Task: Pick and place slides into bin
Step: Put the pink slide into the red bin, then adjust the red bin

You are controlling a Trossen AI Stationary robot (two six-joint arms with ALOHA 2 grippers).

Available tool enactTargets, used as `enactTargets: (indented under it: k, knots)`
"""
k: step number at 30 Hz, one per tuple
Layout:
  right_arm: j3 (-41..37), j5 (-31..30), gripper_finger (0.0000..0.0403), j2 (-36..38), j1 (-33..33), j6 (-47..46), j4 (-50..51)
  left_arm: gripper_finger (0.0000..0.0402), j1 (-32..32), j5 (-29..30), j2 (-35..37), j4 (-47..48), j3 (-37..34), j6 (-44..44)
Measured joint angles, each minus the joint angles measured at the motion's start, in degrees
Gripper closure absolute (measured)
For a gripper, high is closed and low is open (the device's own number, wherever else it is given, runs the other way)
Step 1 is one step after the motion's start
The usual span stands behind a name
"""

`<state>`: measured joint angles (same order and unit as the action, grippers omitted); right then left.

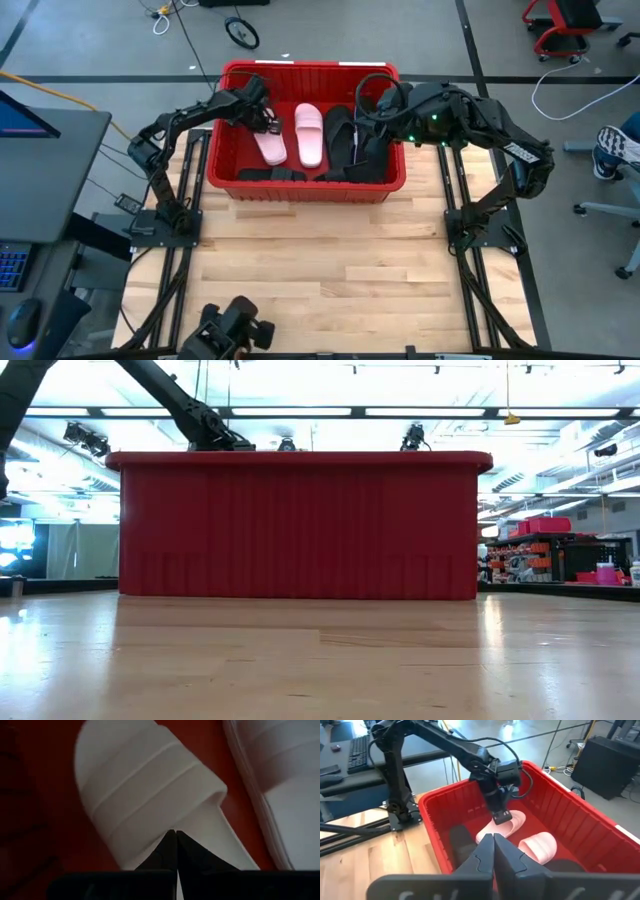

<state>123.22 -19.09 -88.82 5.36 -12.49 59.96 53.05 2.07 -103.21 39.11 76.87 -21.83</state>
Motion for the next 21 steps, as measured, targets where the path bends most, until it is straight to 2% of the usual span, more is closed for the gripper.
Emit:
enactTargets:
  k: [5,13,21]
  knots:
    - [0.0,0.01,0.0396,0.0,1.01,0.06,0.01,0.04,-0.01,5.34,-0.07,-4.43,-0.03,-0.05]
    - [0.0,0.02,0.0398,0.0,1.33,0.1,0.04,0.04,0.2,6.55,-0.07,-12.87,-0.01,0.15]
    - [0.0,-0.44,0.0393,0.0,1.56,2.25,0.51,0.0391,-2.76,-3.57,0.47,-13.24,-0.03,-0.14]
